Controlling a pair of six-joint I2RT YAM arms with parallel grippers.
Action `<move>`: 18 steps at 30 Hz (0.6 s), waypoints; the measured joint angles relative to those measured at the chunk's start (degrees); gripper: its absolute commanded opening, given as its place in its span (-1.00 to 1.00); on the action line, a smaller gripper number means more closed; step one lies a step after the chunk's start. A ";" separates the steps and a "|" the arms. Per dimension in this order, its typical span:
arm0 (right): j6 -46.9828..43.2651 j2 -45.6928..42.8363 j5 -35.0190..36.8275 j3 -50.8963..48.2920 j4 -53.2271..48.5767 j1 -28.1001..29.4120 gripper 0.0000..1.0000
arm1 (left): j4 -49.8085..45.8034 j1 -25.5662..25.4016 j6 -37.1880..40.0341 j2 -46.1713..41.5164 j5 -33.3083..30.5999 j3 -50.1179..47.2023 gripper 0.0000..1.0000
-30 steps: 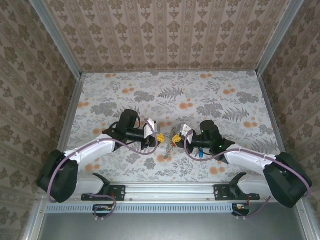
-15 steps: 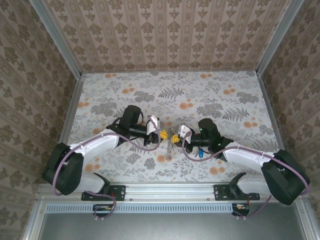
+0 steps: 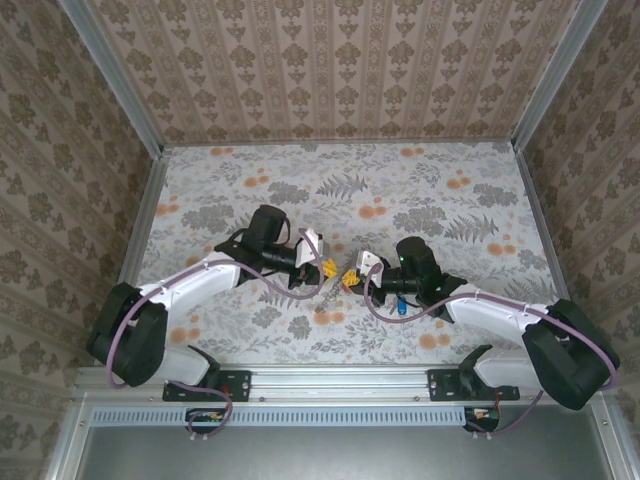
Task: Put the keys on the keyring
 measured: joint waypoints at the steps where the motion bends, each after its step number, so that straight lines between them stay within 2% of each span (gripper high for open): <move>1: 0.00 0.00 -0.02 0.00 0.02 -0.07 -1.00 | -0.48 -0.09 0.28 0.11 0.37 0.04 -0.70; 18: 0.02 0.00 -1.05 0.00 0.02 -0.37 -1.00 | -2.80 -0.74 1.79 2.75 -0.22 1.77 -0.67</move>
